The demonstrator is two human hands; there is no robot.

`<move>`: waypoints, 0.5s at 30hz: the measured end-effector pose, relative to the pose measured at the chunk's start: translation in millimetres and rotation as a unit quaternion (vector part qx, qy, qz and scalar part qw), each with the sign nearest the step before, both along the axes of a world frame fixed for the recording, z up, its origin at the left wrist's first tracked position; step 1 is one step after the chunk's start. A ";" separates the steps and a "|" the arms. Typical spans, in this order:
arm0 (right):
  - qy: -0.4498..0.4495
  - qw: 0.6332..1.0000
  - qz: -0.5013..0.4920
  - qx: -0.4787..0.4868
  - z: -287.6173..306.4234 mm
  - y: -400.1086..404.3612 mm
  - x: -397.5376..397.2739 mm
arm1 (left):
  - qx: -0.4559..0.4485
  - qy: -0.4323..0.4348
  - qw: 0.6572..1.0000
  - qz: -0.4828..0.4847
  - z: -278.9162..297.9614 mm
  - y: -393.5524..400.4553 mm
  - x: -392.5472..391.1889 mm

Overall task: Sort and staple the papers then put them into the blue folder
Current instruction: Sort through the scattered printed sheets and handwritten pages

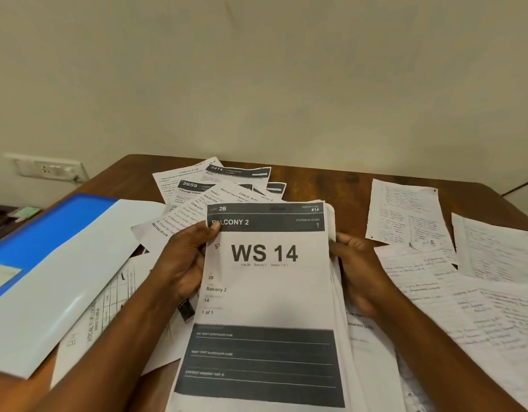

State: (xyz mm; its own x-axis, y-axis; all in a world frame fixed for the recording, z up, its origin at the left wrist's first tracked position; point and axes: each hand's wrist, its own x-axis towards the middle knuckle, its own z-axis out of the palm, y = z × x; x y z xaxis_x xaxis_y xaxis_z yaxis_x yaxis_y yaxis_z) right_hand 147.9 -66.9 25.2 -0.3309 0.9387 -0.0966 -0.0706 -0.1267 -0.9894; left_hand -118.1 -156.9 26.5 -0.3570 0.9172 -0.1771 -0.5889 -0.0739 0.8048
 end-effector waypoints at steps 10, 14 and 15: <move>-0.013 1.000 0.023 -0.009 4.0 -5.2 -2.0 | -0.017 0.050 0.998 0.035 -8.7 5.5 2.3; -0.011 0.999 0.044 -0.022 4.6 -7.8 -2.2 | -0.032 0.063 0.996 0.045 -9.9 4.4 1.6; -0.010 0.998 0.052 -0.026 4.7 -8.1 -2.1 | -0.038 0.067 0.996 0.048 -10.3 4.4 0.9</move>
